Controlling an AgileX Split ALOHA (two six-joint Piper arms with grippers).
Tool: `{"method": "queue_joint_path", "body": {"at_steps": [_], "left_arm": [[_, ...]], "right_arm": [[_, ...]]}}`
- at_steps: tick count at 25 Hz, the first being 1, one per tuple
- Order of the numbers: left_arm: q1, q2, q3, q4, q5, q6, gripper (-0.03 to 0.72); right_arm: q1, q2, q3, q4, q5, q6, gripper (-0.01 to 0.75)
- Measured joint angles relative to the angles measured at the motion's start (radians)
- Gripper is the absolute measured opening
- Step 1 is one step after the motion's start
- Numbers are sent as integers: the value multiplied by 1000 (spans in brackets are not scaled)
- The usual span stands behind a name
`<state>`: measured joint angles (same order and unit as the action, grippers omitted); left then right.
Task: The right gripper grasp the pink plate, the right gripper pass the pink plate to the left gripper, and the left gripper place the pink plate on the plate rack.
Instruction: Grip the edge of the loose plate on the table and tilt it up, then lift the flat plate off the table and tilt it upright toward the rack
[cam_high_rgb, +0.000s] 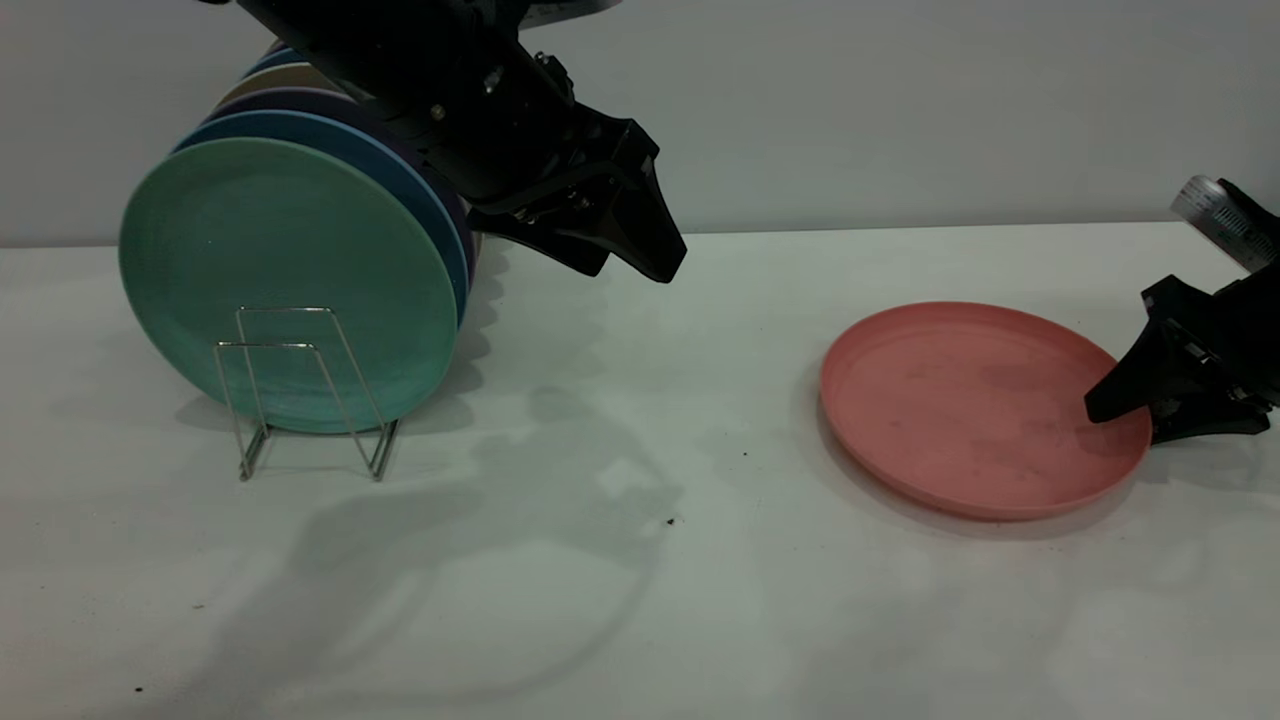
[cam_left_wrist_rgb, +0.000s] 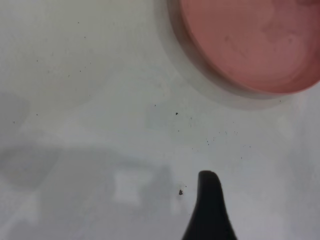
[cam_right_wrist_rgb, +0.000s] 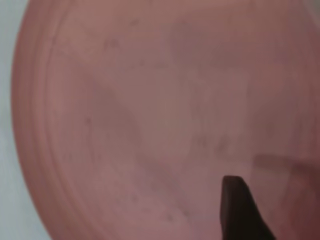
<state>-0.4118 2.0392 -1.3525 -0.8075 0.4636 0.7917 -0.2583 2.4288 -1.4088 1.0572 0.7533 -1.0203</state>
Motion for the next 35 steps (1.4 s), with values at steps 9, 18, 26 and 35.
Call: {"method": "queue_joint_path", "body": {"at_steps": [9, 18, 26, 35], "left_arm": [[-1, 0, 0, -1, 0, 0, 590], [-1, 0, 0, -83, -45, 0, 590], [-1, 2, 0, -98, -66, 0, 590], [-1, 44, 0, -198, -96, 0, 590]], "right_arm": [[0, 1, 0, 9, -19, -5, 15], [28, 1, 0, 164, 164, -155, 15], [107, 1, 0, 226, 216, -190, 15], [118, 1, 0, 275, 285, -254, 15]]}}
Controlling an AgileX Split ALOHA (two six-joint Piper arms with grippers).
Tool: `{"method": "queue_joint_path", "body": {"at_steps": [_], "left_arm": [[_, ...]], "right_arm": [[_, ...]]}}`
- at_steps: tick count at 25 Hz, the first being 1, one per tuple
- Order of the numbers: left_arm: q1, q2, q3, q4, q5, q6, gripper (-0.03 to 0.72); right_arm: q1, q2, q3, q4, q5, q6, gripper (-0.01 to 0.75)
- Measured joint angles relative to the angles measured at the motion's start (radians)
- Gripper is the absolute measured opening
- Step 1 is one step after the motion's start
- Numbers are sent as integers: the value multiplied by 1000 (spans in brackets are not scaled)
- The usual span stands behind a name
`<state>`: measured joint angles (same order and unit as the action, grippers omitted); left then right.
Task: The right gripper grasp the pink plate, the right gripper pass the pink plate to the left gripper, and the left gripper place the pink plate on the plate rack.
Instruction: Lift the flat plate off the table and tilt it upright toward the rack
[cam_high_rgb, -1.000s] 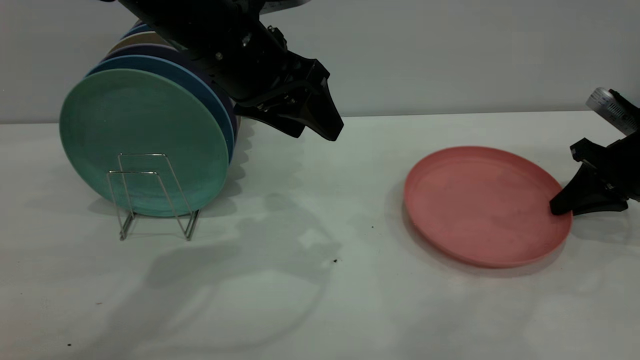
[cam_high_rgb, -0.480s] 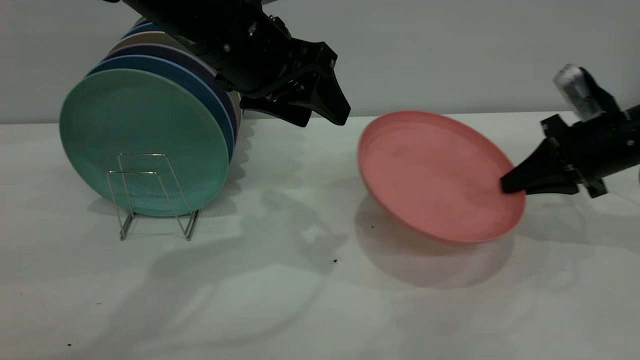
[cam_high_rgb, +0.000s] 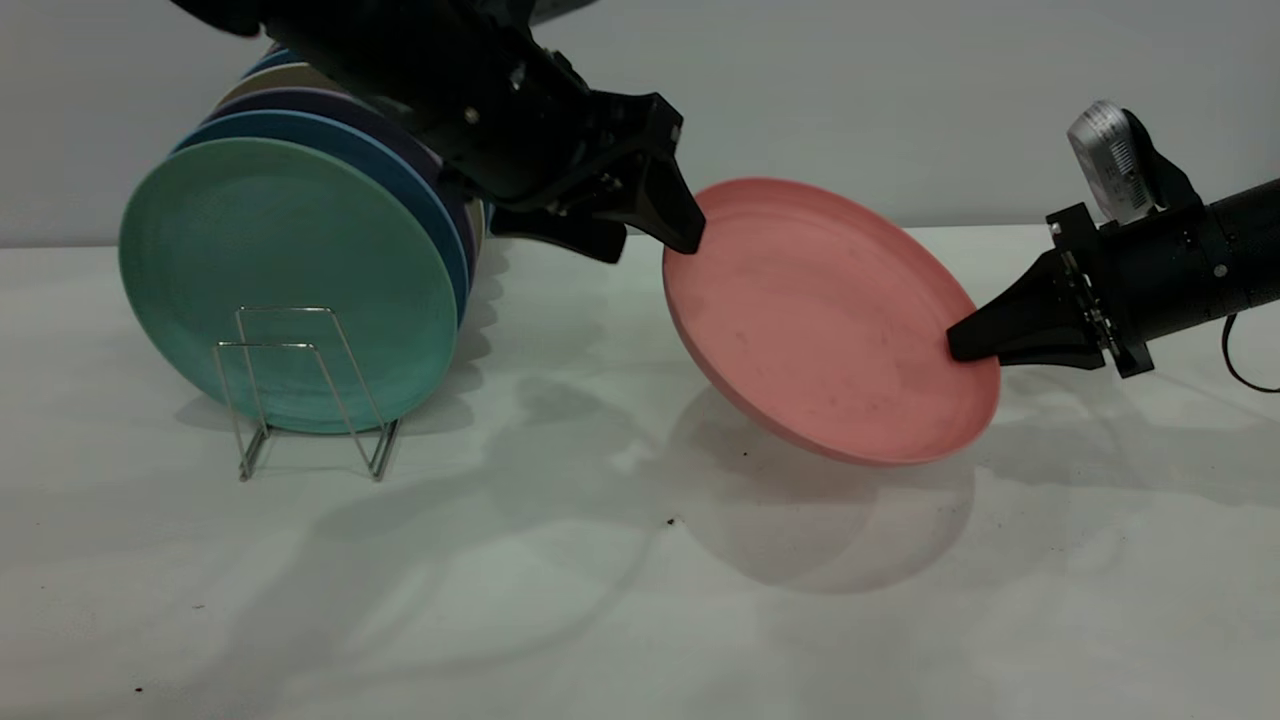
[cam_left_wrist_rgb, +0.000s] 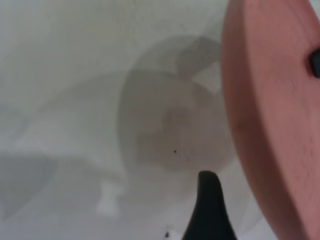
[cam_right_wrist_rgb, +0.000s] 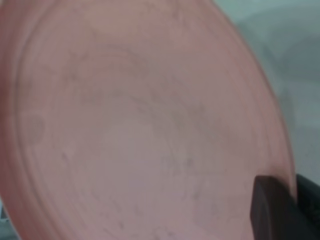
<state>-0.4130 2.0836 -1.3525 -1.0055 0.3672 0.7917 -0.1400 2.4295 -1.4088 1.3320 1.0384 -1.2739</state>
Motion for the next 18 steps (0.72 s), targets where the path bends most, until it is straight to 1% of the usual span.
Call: {"method": "queue_joint_path", "body": {"at_steps": [4, 6, 8, 11, 13, 17, 18], "left_arm": [[0, 45, 0, -95, -14, 0, 586], [-1, 59, 0, -133, -18, 2, 567], [-1, 67, 0, -168, -23, 14, 531], [-1, 70, 0, -196, -23, 25, 425], [-1, 70, -1, -208, -23, 28, 336], [1, 70, -1, -209, -34, 49, 128], [1, 70, -1, -209, -46, 59, 92]], "right_arm": [[1, 0, 0, 9, 3, -27, 15], [1, 0, 0, 9, 3, -30, 15], [1, 0, 0, 9, 3, -30, 15], [1, 0, 0, 9, 4, -31, 15], [5, 0, 0, 9, 4, -33, 15], [21, 0, 0, 9, 5, -34, 21], [24, 0, 0, 9, 9, -36, 30]]}}
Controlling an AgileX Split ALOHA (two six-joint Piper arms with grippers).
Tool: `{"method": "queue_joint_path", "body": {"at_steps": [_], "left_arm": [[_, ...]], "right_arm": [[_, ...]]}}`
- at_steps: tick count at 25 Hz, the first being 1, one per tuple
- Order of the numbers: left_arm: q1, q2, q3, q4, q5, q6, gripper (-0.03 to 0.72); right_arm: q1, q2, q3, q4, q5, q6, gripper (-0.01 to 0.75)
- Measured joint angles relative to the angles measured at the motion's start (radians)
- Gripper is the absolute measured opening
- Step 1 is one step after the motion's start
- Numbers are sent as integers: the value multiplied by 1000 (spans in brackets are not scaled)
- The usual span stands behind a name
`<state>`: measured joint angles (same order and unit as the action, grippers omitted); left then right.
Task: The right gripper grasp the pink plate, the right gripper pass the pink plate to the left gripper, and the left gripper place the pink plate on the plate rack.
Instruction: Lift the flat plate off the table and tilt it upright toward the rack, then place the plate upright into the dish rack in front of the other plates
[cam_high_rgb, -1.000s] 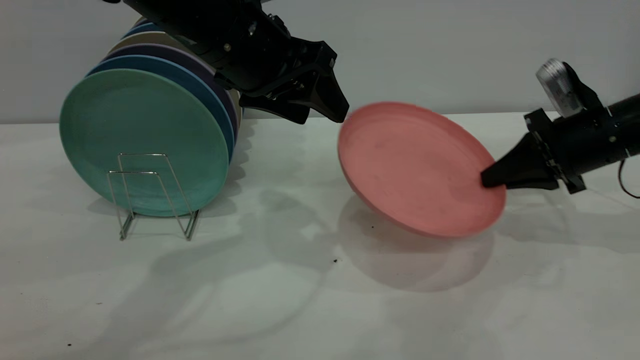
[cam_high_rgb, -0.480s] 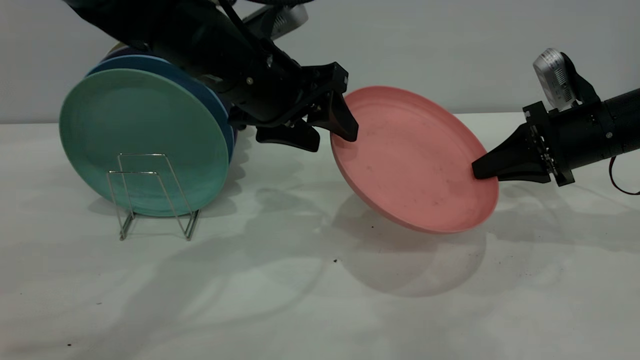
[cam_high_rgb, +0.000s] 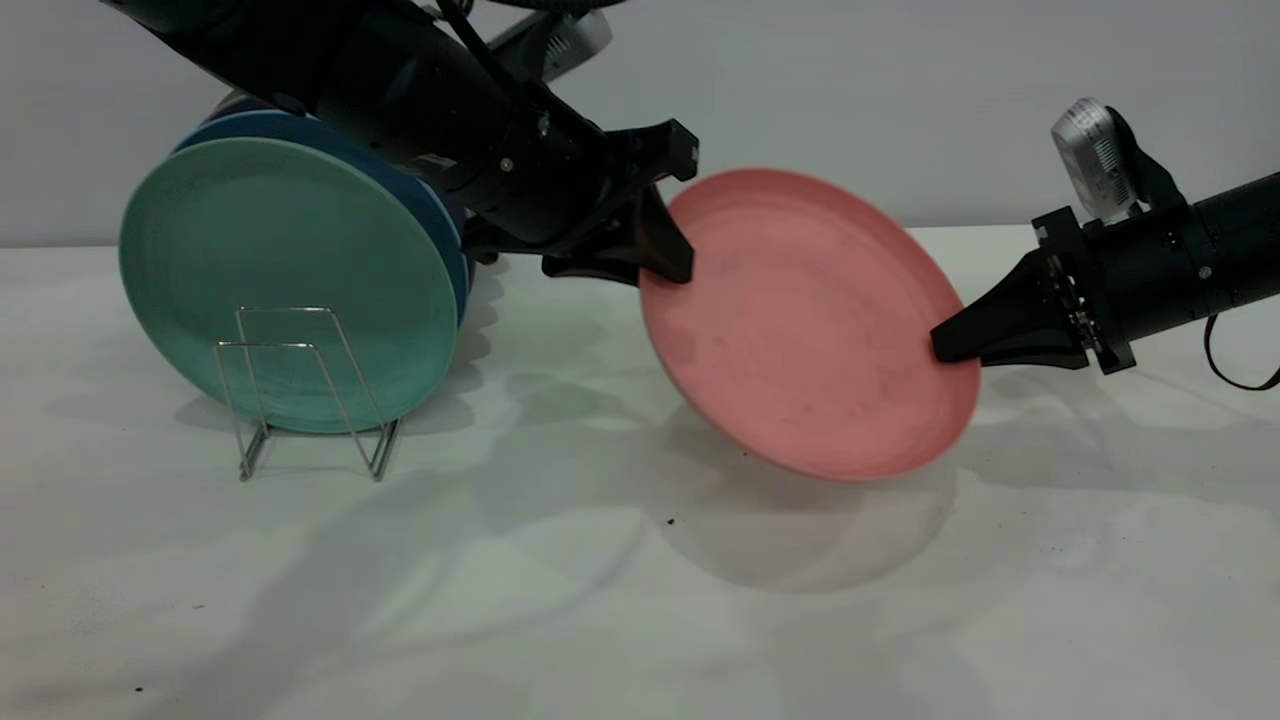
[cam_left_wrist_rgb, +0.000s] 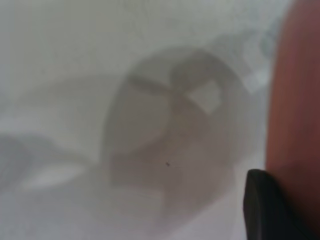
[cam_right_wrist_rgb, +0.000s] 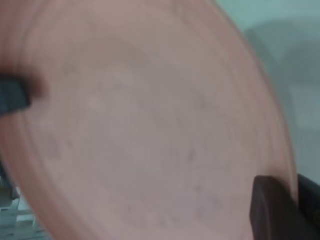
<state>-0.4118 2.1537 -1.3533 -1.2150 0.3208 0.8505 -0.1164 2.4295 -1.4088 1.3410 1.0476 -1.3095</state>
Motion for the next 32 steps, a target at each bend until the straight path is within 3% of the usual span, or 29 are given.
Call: {"method": "queue_joint_path", "body": {"at_steps": [4, 10, 13, 17, 23, 28, 32], "left_arm": [[0, 2, 0, 0, 2, 47, 52], [-1, 2, 0, -1, 33, 126, 31], [-2, -27, 0, 0, 25, 195, 31], [24, -132, 0, 77, 9, 350, 31], [141, -333, 0, 283, 27, 499, 31], [264, -466, 0, 507, 150, 602, 31], [361, -527, 0, 635, 298, 680, 31]], "right_arm": [[2, -37, 0, 9, 41, -1, 128], [-20, -220, 0, 15, 47, 2, 410], [-52, -341, 0, 14, 47, 22, 468], [-103, -524, 0, -8, 89, 113, 468], [-137, -805, 13, -205, 138, 253, 405], [-137, -1093, 119, -351, 157, 332, 330], [-137, -1346, 300, -439, 134, 399, 316]]}}
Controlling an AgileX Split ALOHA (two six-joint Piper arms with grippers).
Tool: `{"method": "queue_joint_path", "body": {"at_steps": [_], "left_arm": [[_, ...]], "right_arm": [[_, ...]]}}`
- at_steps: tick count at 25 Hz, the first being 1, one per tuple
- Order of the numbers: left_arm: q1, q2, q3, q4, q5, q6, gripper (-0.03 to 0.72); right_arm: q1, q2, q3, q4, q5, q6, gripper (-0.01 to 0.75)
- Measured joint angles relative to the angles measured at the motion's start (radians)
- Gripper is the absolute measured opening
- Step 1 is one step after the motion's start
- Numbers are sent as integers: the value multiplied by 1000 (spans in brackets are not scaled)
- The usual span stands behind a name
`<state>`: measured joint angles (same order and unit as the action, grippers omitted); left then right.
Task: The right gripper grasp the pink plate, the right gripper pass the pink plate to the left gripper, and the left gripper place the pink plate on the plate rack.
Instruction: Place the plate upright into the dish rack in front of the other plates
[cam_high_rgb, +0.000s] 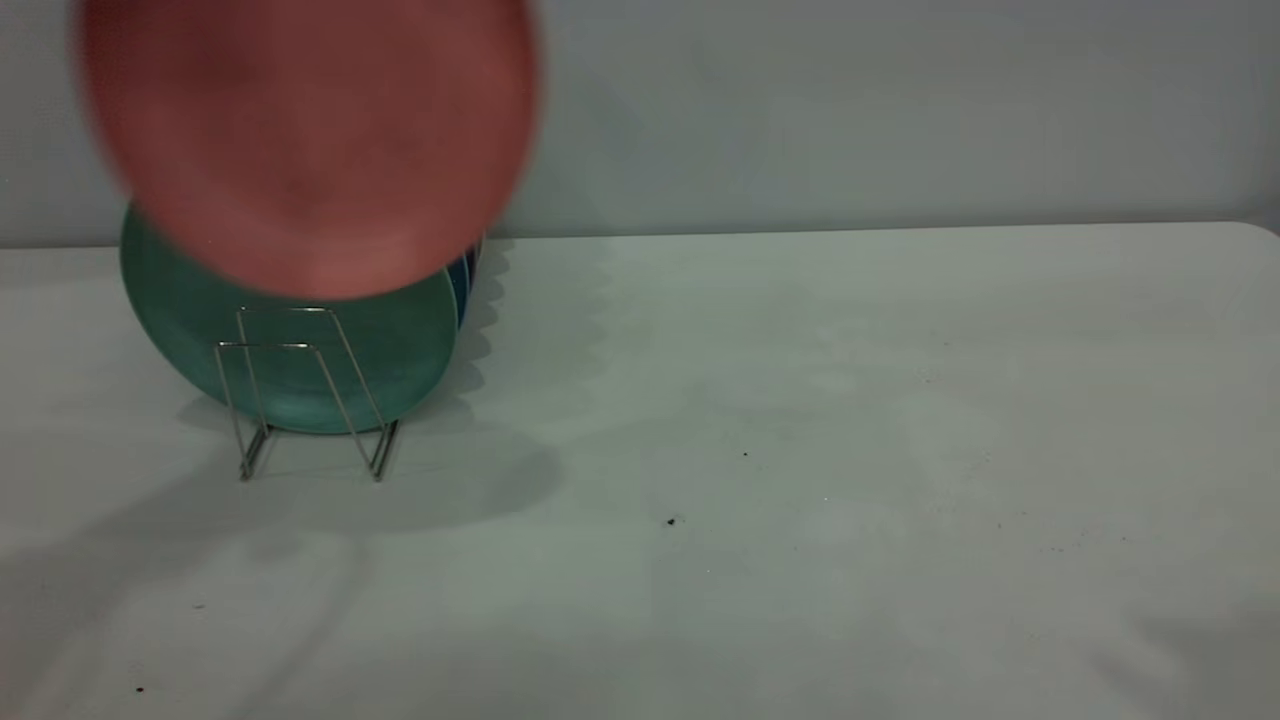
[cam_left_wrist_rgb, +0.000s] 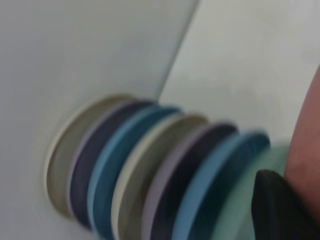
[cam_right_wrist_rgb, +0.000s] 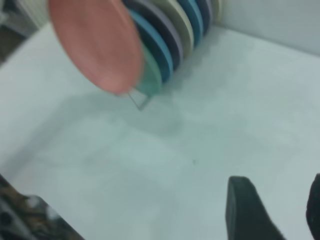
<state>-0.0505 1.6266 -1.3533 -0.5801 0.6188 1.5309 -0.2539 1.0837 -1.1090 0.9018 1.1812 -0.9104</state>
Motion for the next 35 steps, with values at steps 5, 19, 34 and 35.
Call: {"method": "queue_joint_path", "body": {"at_steps": [5, 19, 34, 35], "left_arm": [[85, -14, 0, 24, 34, 122, 31], [88, -14, 26, 12, -78, 435, 31], [88, 17, 130, -82, -199, 570, 31], [88, 26, 130, -82, -202, 570, 31]], "right_arm": [[0, -262, 225, -149, -77, 135, 316], [0, -668, 554, -442, -90, 431, 316], [0, -782, 594, -498, -88, 481, 315], [0, -782, 594, -499, -88, 482, 314]]}}
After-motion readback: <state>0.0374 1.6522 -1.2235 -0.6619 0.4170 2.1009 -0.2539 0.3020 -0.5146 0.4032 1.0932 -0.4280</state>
